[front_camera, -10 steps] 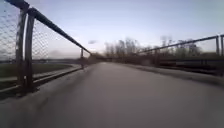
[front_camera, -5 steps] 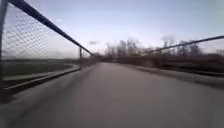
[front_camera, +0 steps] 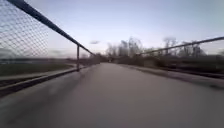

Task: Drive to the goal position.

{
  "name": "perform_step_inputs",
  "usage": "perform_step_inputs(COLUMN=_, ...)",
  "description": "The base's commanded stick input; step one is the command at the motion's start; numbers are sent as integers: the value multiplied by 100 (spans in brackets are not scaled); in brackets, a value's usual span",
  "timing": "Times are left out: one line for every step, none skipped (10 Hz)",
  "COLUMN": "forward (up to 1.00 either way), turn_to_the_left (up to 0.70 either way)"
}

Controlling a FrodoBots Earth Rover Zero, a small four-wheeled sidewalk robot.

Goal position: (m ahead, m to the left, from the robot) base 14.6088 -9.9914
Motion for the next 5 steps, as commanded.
perform_step_inputs(forward=100, turn_to_the_left=0)
perform_step_inputs(forward=100, turn_to_the_left=0)
perform_step_inputs(forward=100, turn_to_the_left=0)
perform_step_inputs(forward=100, turn_to_the_left=0)
perform_step_inputs(forward=100, turn_to_the_left=0)
